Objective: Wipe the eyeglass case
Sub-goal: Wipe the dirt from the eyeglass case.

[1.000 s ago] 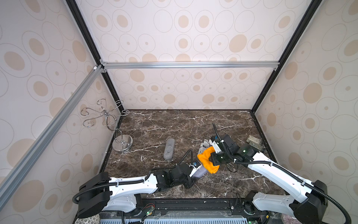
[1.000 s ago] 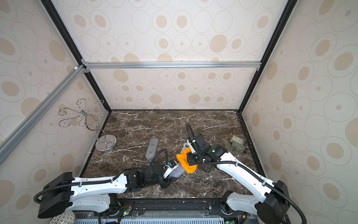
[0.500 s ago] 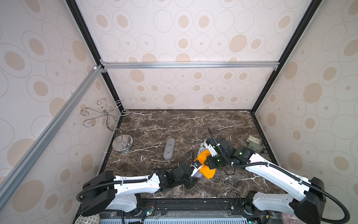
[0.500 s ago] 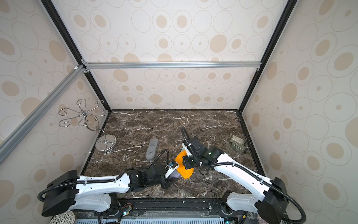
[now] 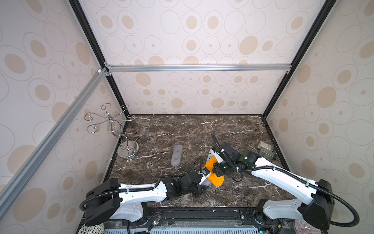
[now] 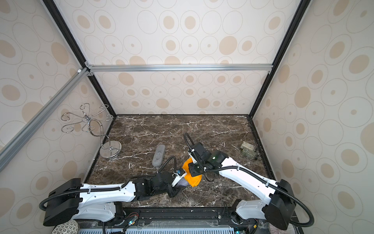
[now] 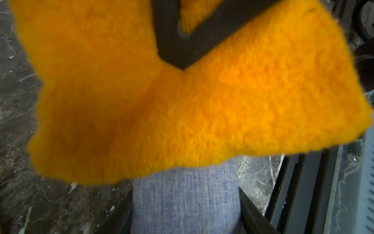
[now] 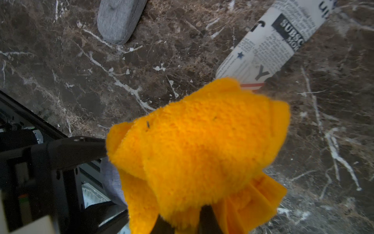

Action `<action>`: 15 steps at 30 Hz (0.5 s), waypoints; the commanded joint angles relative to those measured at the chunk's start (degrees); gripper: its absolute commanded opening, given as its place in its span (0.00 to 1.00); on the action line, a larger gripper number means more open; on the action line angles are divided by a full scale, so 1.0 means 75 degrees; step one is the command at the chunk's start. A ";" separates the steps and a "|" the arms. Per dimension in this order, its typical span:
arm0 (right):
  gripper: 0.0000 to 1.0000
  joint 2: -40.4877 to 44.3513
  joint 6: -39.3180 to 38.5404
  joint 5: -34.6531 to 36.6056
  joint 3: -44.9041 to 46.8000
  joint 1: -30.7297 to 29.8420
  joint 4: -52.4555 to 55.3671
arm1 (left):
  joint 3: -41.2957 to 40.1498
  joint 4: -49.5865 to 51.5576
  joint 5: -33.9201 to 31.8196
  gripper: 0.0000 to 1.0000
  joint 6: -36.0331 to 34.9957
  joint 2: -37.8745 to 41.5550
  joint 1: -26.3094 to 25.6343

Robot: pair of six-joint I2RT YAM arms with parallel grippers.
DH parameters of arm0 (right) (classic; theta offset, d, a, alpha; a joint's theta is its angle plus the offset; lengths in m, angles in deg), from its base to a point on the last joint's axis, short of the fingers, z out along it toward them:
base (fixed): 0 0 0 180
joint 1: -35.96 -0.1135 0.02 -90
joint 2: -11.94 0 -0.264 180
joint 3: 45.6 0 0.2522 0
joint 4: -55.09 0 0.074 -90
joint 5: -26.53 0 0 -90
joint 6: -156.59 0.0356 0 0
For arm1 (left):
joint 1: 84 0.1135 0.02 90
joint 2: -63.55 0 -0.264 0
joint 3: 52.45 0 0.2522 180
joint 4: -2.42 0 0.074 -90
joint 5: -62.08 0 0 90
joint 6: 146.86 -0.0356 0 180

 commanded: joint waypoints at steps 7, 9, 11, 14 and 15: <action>0.00 0.0062 0.0224 -0.0223 0.0233 0.0098 -0.0002 | 0.0215 -0.0872 -0.0196 0.51 0.0032 0.0303 -0.0045; 0.00 0.0334 0.0179 -0.0117 0.0442 0.0426 0.0133 | 0.0216 -0.0804 -0.0005 0.50 0.0208 0.0252 -0.0010; 0.00 0.0668 0.0110 -0.0001 0.0614 0.0774 0.0289 | 0.0245 -0.0729 0.0471 0.49 0.0442 0.0208 0.0153; 0.00 0.1252 -0.0053 0.0037 0.0826 0.1359 0.0508 | 0.0106 -0.0814 0.1183 0.48 0.0787 0.0230 0.0438; 0.00 0.1370 -0.0115 0.0064 0.0848 0.1470 0.0547 | 0.0047 -0.0848 0.1377 0.48 0.0861 0.0265 0.0532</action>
